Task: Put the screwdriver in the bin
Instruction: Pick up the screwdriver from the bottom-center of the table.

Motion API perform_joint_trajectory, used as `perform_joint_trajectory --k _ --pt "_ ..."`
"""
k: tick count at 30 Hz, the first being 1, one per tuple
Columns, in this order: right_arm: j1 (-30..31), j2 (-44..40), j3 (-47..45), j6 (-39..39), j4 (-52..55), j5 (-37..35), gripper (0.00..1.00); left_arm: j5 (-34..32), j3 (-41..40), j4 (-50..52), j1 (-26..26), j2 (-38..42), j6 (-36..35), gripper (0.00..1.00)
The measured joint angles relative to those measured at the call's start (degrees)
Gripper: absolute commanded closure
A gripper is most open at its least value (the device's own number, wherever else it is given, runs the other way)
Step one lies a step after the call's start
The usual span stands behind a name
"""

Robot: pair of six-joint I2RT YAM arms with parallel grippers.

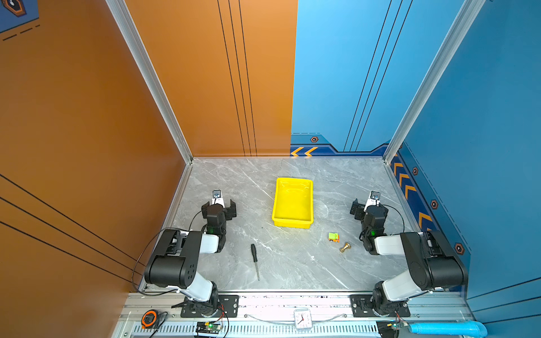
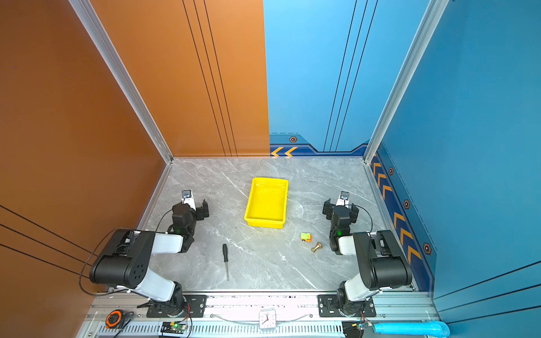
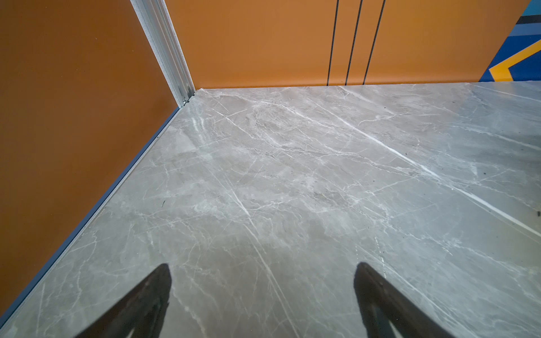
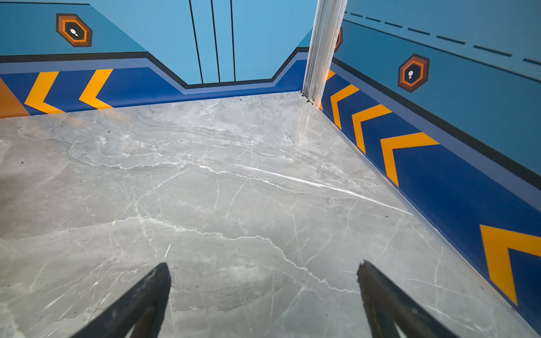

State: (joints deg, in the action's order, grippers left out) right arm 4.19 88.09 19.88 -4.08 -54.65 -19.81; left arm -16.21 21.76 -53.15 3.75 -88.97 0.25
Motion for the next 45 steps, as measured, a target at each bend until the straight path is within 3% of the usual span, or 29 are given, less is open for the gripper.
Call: perform_joint_trajectory --k 16,24,32,37,40,45 --pt "1.20 0.00 -1.75 0.07 -2.82 -1.70 0.00 -0.13 -0.22 0.15 0.00 0.42 0.00 0.02" --pt "4.48 -4.15 -4.42 1.38 -3.13 -5.01 0.00 -1.53 0.68 12.96 0.02 12.98 1.25 0.02" --pt "8.72 -26.56 -2.89 -1.38 14.23 -9.18 0.00 -2.19 9.51 40.92 0.68 24.94 9.46 0.02" --pt "15.45 -37.51 2.36 -10.71 33.16 -13.70 0.00 -2.36 14.12 56.65 5.46 29.64 17.68 0.02" --pt "19.87 -38.49 7.48 -17.07 44.37 -15.91 0.00 -1.79 16.63 64.54 7.89 29.81 22.67 0.02" --pt "24.94 -32.85 17.84 -27.61 61.68 -16.52 0.00 0.00 22.01 76.41 10.73 26.95 28.46 0.02"
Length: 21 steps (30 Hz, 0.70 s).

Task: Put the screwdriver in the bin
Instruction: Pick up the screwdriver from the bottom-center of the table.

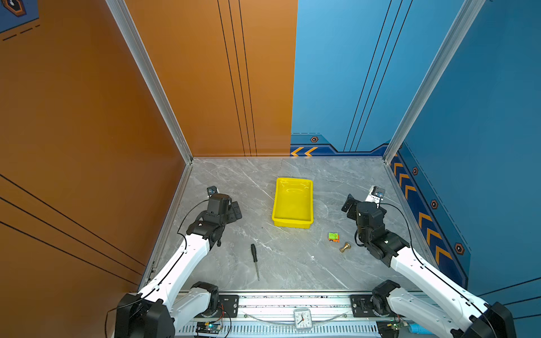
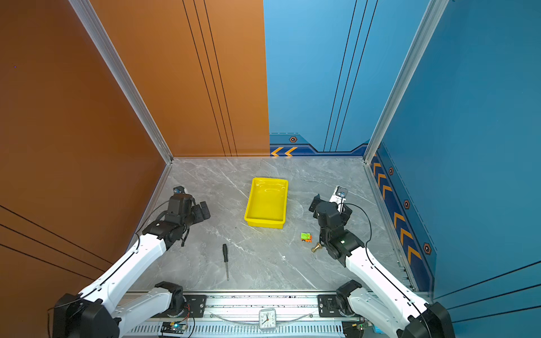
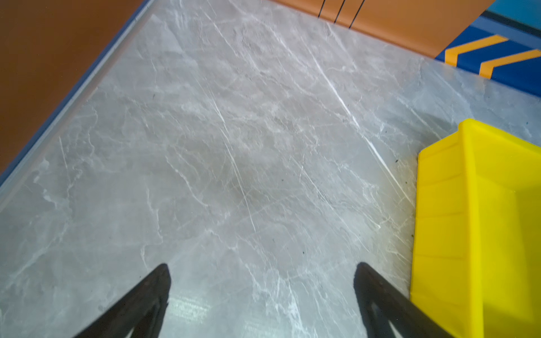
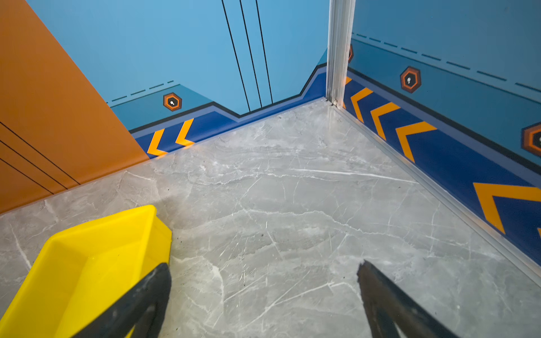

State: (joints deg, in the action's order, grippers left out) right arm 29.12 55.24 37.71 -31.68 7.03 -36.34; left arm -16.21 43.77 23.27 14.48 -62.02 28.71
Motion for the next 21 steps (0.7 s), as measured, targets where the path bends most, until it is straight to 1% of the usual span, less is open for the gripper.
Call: perform_joint_trajectory --k 3,7,12,17,21 --pt "3.82 2.21 1.90 -4.50 5.73 0.28 0.00 0.70 2.54 5.07 2.05 -2.23 1.18 0.02" --pt "8.00 6.93 5.60 -7.39 11.39 2.10 0.00 3.08 2.97 10.47 4.37 -3.26 1.36 0.02" --pt "14.27 13.94 12.17 -7.08 14.03 3.34 0.00 5.90 4.83 16.87 8.66 -5.97 1.33 0.02" --pt "20.85 17.79 15.91 -4.96 14.69 3.39 0.00 9.40 4.92 20.24 11.39 -7.32 2.67 0.00" --pt "25.03 19.19 16.37 -4.15 15.47 3.32 0.00 10.69 4.00 21.53 12.90 -7.32 4.48 0.05"
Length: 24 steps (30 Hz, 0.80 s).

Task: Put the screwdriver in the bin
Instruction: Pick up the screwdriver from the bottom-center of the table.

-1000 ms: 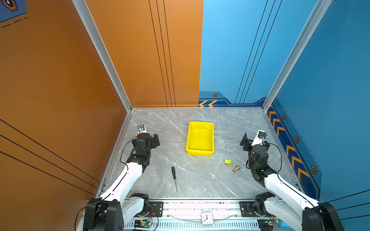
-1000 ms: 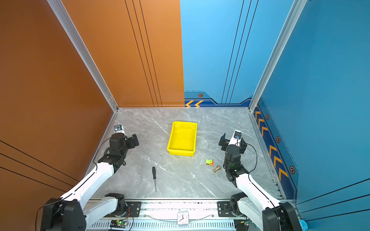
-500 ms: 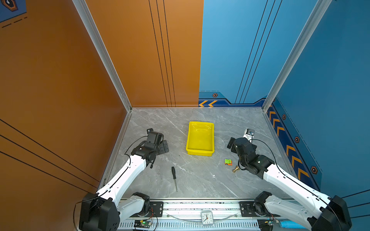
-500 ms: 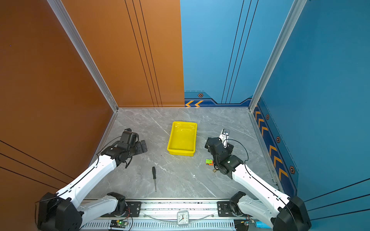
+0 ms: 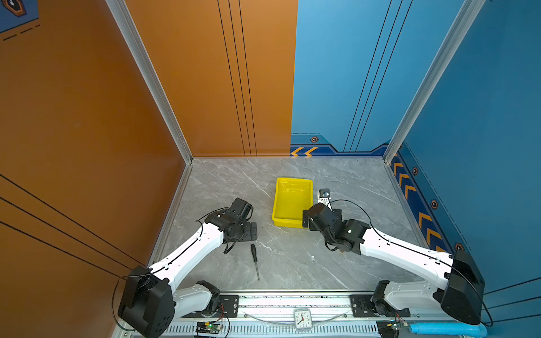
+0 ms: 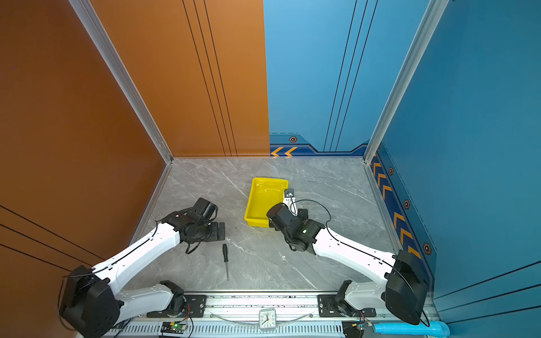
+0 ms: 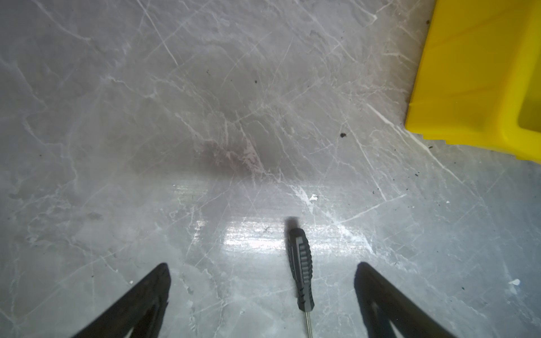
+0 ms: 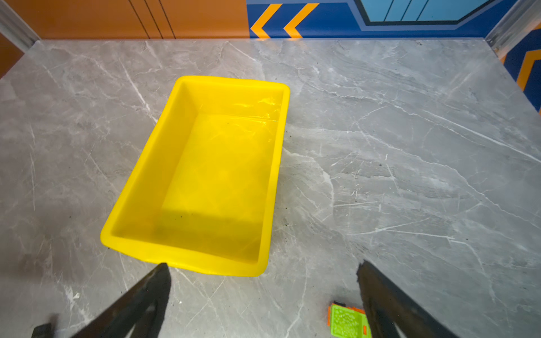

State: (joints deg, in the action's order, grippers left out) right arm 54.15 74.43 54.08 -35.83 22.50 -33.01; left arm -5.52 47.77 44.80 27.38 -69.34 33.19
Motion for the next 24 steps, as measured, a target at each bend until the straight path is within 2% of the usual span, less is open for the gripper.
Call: perform_joint_trajectory --k 6,7,12,24 --pt "3.80 0.74 0.00 -0.04 0.90 -0.17 0.00 0.79 -0.87 0.66 4.33 -1.31 3.17 0.13" --pt "4.13 0.98 0.00 -0.04 1.03 -0.22 0.00 0.74 -1.07 0.81 5.38 -1.77 3.93 0.19" --pt "4.79 1.55 0.00 -0.07 1.14 -0.26 0.00 -0.09 -1.53 0.90 9.20 -4.48 6.43 0.27" --pt "4.79 -0.35 -1.01 -0.20 2.12 -1.40 0.00 -1.07 -1.70 -2.19 12.70 -11.56 10.62 0.43"
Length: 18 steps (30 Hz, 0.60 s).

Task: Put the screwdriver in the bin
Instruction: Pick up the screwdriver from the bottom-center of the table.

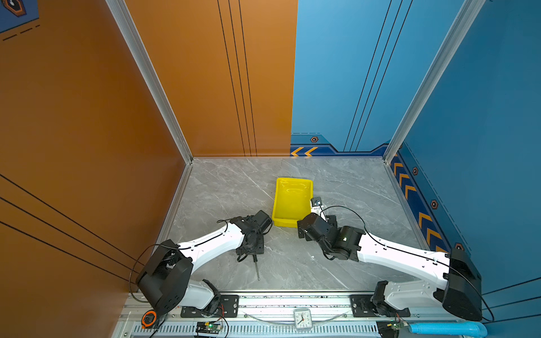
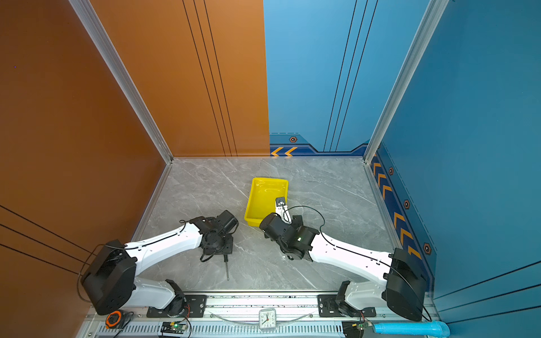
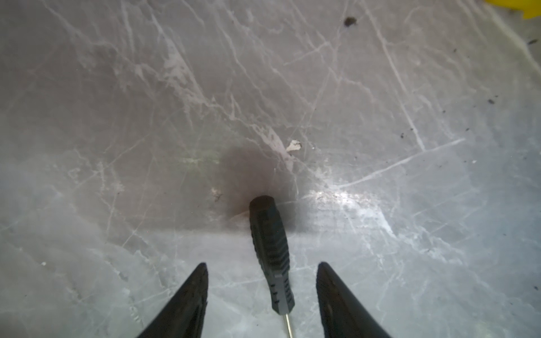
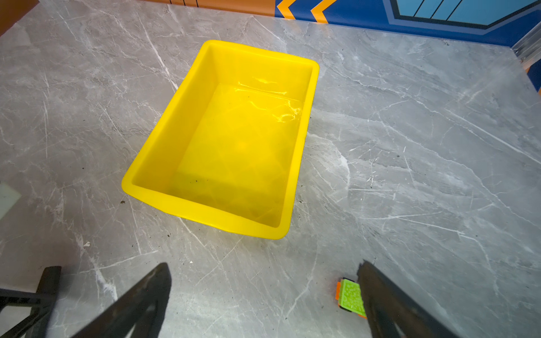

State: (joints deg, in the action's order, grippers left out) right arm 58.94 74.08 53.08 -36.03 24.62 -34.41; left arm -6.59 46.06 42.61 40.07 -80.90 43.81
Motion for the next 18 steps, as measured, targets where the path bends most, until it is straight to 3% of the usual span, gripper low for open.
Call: perform_joint_trajectory --k 18 --pt "-0.13 -0.92 -0.55 0.28 0.42 -0.13 0.00 -0.72 -1.88 -3.26 1.31 -3.23 4.02 0.64"
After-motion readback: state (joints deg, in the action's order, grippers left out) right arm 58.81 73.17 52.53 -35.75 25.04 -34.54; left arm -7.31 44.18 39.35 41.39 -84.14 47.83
